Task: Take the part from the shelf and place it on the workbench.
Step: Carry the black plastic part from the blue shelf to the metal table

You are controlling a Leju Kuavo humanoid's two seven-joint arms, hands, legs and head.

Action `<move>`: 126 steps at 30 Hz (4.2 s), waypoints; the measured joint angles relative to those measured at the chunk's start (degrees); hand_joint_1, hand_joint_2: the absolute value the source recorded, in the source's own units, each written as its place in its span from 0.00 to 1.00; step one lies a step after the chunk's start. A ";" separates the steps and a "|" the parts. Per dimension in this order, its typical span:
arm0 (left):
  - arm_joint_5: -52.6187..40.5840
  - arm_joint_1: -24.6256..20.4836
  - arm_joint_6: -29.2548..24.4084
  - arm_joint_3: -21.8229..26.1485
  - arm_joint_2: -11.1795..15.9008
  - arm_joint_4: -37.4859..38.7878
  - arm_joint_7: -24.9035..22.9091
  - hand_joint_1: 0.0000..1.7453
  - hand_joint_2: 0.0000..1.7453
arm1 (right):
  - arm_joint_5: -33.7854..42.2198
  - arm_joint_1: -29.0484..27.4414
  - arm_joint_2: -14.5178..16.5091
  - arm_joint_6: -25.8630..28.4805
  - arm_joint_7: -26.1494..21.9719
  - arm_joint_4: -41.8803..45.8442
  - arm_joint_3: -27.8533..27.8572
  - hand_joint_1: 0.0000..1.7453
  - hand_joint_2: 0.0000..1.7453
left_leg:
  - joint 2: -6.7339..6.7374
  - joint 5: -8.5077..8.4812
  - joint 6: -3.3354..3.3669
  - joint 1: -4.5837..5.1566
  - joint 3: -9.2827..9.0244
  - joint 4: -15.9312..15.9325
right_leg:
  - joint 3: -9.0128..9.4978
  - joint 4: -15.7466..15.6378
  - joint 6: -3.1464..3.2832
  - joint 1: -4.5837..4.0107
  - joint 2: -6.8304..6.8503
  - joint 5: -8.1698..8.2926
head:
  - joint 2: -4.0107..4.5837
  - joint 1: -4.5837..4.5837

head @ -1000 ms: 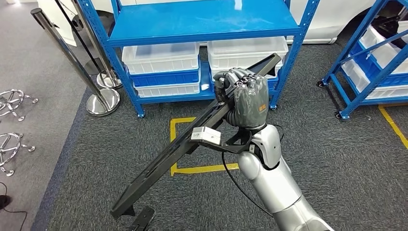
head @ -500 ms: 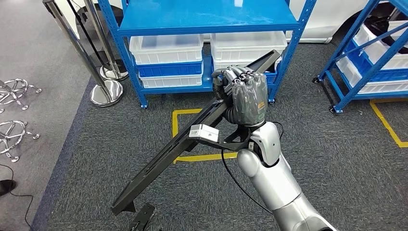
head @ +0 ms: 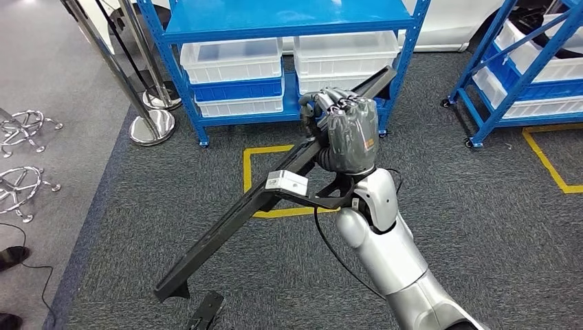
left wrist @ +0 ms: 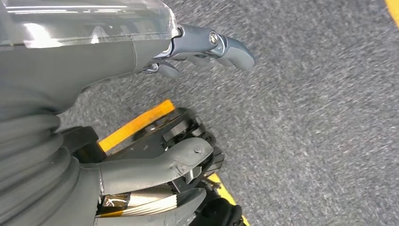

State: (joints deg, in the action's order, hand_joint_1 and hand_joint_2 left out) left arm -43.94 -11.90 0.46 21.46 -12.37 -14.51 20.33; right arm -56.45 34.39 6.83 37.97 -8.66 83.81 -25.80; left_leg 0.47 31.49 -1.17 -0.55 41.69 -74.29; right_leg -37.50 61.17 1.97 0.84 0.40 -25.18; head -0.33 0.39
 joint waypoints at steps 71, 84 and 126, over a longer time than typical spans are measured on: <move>-1.10 -4.21 -1.52 -5.31 -1.01 0.00 -2.42 0.00 1.00 | -0.57 0.18 -1.92 -3.05 -0.38 0.15 -3.84 1.00 1.00 | -0.34 -4.65 3.50 0.46 -10.73 17.36 | -1.73 0.72 -3.01 0.08 -0.25 0.46 | 0.00 0.00; -2.39 -4.39 -1.76 -7.14 0.31 0.01 -2.51 0.00 1.00 | 2.19 -1.85 -3.17 -3.04 -1.74 0.52 -3.79 1.00 1.00 | 0.77 -6.40 2.40 1.00 -6.23 14.72 | 2.52 -0.75 -1.38 -0.49 0.09 -1.82 | 0.00 -0.03; -1.46 -2.45 -1.03 -7.61 1.37 0.57 -2.11 0.00 1.00 | 2.48 -4.23 -4.21 -3.18 -3.28 3.47 -1.94 1.00 1.00 | -4.36 -4.74 3.09 0.70 -7.08 12.72 | 0.45 -0.83 -0.58 -0.49 -6.29 0.44 | 0.00 0.02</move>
State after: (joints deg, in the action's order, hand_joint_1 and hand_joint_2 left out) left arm -45.40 -14.35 -0.57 13.86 -11.00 -13.94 18.22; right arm -53.96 30.17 2.62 34.79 -11.93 87.27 -27.74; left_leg -3.90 26.75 1.92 0.15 34.61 -61.56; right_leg -37.05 60.34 1.39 0.35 -5.89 -24.74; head -0.33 0.41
